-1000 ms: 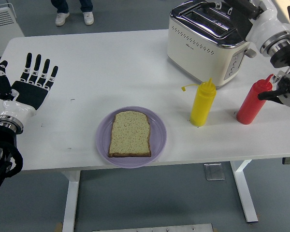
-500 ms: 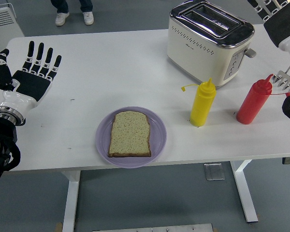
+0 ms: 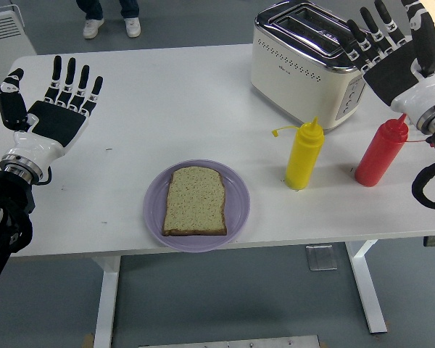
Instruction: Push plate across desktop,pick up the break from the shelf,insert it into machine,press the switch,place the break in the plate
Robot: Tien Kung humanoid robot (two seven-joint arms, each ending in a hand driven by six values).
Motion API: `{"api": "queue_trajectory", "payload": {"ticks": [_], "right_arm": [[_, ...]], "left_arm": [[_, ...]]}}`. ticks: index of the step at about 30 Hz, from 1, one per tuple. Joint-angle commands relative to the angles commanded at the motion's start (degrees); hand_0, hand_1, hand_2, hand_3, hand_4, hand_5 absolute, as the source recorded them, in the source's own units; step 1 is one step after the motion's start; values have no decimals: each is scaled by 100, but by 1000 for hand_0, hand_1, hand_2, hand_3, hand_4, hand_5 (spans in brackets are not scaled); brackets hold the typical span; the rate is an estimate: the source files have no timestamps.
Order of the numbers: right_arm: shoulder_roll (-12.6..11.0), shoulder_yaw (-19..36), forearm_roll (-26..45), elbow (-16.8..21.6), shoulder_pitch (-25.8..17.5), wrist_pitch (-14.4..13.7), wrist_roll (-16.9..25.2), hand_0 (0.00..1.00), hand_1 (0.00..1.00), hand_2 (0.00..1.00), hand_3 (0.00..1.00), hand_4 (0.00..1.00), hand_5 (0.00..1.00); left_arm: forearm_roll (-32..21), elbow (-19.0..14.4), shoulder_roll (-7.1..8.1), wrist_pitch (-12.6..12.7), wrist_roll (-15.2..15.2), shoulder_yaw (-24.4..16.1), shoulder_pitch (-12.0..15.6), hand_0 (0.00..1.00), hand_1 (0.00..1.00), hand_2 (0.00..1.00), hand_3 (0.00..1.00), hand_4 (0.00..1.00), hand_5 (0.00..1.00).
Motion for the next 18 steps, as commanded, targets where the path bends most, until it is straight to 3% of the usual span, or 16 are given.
{"api": "queue_trajectory", "payload": {"ticks": [18], "right_arm": [[57,138,37,92,-347,81,-184,822,773,772,736,783,599]], "left_arm": [[19,-42,-78,-42,181,17,13,815,781,771,780,639,998]]}}
